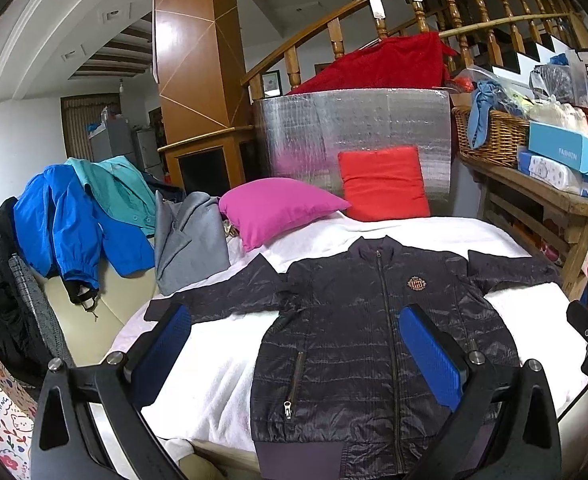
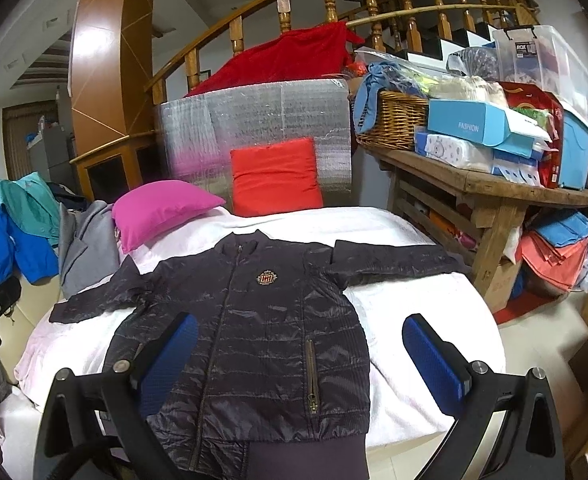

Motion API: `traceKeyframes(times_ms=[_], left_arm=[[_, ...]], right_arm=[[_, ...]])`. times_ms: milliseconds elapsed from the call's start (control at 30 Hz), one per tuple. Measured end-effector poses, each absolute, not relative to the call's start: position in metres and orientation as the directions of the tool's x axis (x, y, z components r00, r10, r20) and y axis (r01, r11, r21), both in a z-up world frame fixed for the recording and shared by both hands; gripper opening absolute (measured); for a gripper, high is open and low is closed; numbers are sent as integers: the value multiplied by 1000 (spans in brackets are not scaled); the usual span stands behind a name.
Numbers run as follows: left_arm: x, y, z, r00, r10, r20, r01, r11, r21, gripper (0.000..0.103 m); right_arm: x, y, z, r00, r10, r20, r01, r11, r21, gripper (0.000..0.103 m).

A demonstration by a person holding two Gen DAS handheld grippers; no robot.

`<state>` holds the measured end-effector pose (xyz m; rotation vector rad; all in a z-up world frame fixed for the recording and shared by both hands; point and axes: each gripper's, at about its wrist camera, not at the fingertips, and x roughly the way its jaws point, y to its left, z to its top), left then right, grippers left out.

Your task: Fold large clothes

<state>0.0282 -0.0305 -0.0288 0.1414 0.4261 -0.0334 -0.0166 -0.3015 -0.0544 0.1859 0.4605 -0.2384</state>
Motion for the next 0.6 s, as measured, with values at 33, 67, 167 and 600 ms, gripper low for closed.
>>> traceKeyframes(times_ms=[33, 67, 167, 600], left_arm=[[28, -31, -29, 910, -3, -415, 62, 990, 130, 103], [28, -31, -29, 910, -2, -414, 62, 990, 130, 103], [29, -31, -28, 910, -2, -414, 62, 989, 132, 103], [32, -26, -31, 909, 1, -416, 55, 991, 124, 103]], right_arm=[[-16, -302, -54, 867, -186, -462, 271, 955, 124, 103], [-16, -302, -54, 867, -186, -462, 271, 955, 124, 103], [-15, -303, -53, 872, -165, -461, 254, 957, 137, 103], [-6, -301, -59, 853, -165, -495, 258, 958, 125, 103]])
